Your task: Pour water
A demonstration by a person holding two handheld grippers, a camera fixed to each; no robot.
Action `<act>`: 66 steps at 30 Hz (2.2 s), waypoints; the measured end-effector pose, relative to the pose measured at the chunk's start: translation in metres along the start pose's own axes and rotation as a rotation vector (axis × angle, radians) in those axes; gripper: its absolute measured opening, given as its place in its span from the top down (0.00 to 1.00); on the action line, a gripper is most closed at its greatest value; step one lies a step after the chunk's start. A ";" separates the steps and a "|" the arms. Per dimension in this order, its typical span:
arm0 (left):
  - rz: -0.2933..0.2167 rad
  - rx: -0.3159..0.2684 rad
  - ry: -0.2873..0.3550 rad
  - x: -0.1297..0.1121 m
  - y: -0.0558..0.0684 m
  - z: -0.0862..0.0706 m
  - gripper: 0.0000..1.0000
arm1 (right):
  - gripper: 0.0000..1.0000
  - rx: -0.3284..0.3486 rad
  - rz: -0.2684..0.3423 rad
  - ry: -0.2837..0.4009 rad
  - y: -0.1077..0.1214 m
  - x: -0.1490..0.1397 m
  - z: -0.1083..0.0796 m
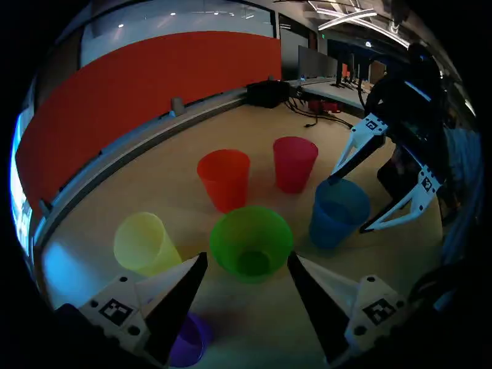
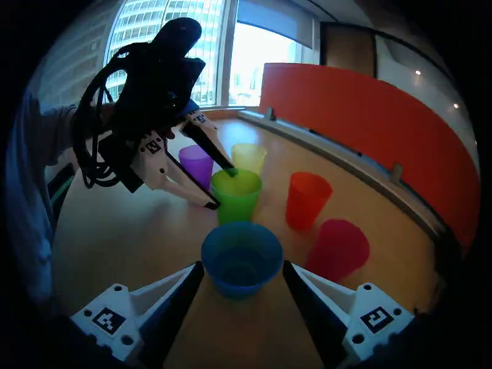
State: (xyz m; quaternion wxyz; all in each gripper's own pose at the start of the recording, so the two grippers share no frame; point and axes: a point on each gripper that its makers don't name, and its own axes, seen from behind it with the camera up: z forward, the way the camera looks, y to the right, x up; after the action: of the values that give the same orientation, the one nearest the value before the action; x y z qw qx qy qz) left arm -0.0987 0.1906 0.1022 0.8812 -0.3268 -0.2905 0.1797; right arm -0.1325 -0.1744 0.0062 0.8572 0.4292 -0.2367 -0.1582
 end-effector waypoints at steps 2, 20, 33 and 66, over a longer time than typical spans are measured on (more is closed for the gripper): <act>0.000 0.002 0.000 0.001 0.000 0.002 0.03 | 0.00 -0.002 -0.001 -0.002 0.001 -0.001 0.002; -0.020 0.002 0.006 0.009 0.003 0.014 0.03 | 0.00 0.002 0.006 0.002 0.002 0.001 0.012; -0.050 0.001 0.018 0.012 0.006 0.015 0.11 | 0.00 0.000 0.004 0.002 0.002 0.000 0.014; -0.053 0.032 0.129 0.029 0.007 -0.034 0.12 | 0.09 -0.032 0.019 0.085 -0.006 0.039 -0.007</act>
State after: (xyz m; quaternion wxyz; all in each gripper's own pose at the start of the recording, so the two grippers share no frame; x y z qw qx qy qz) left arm -0.0559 0.1945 0.0877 0.9076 -0.3158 -0.2390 0.1395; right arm -0.0967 -0.1917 0.0081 0.8748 0.4193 -0.2016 -0.1352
